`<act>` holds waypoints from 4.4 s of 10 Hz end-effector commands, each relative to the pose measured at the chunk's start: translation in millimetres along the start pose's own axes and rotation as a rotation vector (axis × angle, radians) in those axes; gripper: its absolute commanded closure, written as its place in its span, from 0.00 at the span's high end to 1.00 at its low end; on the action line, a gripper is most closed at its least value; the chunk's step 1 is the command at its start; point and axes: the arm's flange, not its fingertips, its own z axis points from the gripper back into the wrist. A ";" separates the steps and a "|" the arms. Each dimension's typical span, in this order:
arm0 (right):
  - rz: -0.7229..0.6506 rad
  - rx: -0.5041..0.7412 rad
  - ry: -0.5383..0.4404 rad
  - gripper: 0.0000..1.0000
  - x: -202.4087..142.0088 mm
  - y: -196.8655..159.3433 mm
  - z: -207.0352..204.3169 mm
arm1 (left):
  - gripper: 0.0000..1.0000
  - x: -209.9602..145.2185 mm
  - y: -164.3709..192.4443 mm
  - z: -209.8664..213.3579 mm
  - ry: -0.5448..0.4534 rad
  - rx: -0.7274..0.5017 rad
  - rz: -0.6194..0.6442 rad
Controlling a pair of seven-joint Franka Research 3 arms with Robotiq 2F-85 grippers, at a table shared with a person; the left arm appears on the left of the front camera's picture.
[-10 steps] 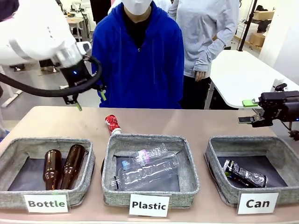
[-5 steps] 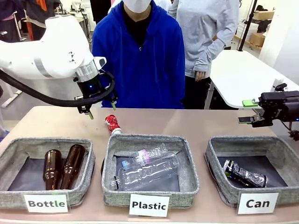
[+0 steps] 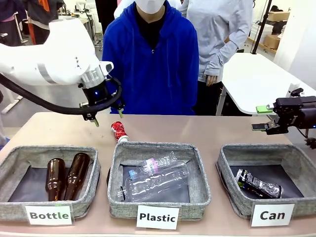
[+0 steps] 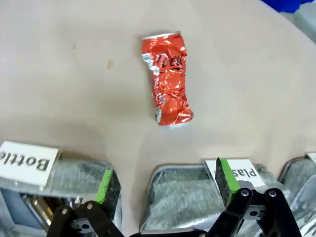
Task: Sort the can waste into the basket.
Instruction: Pick up the can waste from the table and place it in the right Fabric basket.
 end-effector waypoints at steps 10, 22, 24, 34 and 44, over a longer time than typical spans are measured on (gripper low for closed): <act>0.002 0.009 -0.012 1.00 2.1 1.7 0.1 | 1.00 28.0 -15.5 -115.1 -0.104 0.023 0.097; 0.002 0.009 -0.012 1.00 2.1 1.7 0.1 | 0.04 50.4 -15.5 -126.3 -0.135 0.043 0.077; 0.002 0.009 -0.012 1.00 2.1 1.7 0.1 | 0.00 53.3 -12.1 -124.3 -0.110 0.041 0.072; 0.002 0.009 -0.012 1.00 2.1 1.7 0.1 | 0.00 -41.9 71.8 63.6 0.299 -0.111 -1.320; 0.002 0.009 -0.012 1.00 2.1 1.7 0.1 | 0.00 -132.1 80.2 24.2 0.270 -0.006 -1.756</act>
